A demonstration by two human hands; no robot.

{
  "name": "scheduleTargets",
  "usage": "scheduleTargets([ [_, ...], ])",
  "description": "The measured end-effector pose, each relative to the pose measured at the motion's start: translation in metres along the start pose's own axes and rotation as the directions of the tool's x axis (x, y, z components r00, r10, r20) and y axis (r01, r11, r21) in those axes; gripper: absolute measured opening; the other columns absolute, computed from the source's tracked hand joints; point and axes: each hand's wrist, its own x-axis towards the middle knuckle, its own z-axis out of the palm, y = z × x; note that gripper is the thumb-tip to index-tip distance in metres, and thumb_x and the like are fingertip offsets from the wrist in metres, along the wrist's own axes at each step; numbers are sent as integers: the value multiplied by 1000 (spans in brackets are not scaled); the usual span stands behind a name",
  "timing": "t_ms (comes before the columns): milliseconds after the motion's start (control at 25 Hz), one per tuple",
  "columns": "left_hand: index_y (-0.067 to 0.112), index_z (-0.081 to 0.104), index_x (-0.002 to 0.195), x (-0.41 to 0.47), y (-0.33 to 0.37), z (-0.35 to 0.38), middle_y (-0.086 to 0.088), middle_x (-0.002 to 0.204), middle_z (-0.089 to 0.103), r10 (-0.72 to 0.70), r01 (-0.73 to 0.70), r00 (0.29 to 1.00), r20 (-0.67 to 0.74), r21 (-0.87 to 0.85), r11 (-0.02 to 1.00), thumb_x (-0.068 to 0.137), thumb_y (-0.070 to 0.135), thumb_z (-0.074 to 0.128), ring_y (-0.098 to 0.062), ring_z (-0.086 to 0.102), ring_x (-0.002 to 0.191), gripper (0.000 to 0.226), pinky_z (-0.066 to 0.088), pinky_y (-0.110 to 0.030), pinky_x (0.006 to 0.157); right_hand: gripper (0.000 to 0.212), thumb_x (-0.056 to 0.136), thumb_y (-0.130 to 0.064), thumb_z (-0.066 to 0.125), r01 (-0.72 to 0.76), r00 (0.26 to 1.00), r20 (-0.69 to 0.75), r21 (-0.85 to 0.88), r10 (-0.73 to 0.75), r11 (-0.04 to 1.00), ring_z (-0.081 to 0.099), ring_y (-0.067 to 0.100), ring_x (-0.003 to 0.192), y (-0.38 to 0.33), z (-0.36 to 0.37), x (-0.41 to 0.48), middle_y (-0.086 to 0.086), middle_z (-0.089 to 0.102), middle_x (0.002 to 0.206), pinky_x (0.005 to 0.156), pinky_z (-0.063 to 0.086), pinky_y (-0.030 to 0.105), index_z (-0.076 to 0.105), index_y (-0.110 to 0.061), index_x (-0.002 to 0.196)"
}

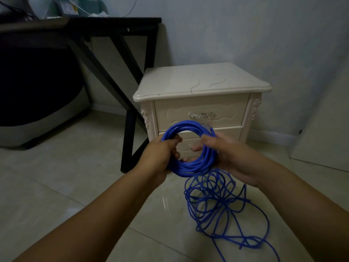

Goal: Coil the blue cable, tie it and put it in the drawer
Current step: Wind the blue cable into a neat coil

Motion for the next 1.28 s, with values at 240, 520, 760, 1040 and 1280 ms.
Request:
scheduleTargets([
  [240, 10, 59, 106, -6, -7, 12, 2, 53, 50, -3, 11, 997, 81, -107, 994, 97, 11, 51, -9, 55, 49, 12, 52, -28, 56, 14, 86, -13, 67, 29, 964, -264, 237, 36, 971, 65, 28, 71, 18, 19, 12, 6, 60, 59, 81, 54, 54, 59, -7, 96],
  [520, 33, 46, 131, -12, -8, 0, 7, 116, 60, 171, -317, 930, 325, 478, 819, 78, 12, 74, -6, 63, 100, 64, 54, -25, 84, 11, 84, -7, 59, -58, 897, -375, -626, -235, 778, 54, 17, 59, 3, 10, 7, 0, 56, 64, 52, 39, 27, 58, -18, 80],
  [760, 24, 55, 113, -11, -16, 2, 10, 96, 62, 285, -554, 832, 477, 741, 379, 82, 6, 68, -6, 62, 88, 39, 49, -14, 73, 34, 87, -9, 58, -11, 973, -84, -947, -214, 321, 57, 19, 95, 0, 38, -4, 0, 61, 102, 77, 37, 27, 54, -22, 119],
  [1040, 36, 57, 88, -11, -9, 2, 7, 81, 62, 412, -441, 891, 191, 577, 687, 95, 9, 53, -8, 61, 71, 28, 52, -18, 61, 20, 79, -15, 71, -10, 979, -187, -450, -83, 893, 71, 26, 78, 11, 10, 1, 11, 72, 82, 81, 58, 41, 59, -17, 96],
  [1280, 26, 65, 90, -7, -12, 7, 4, 51, 46, 224, -218, 969, -109, 61, 974, 95, 8, 53, -13, 46, 54, 22, 48, -30, 63, 15, 78, -13, 73, 16, 977, -212, -59, -28, 998, 69, 26, 90, 26, 15, 5, 8, 72, 85, 100, 49, 47, 66, -14, 92],
])
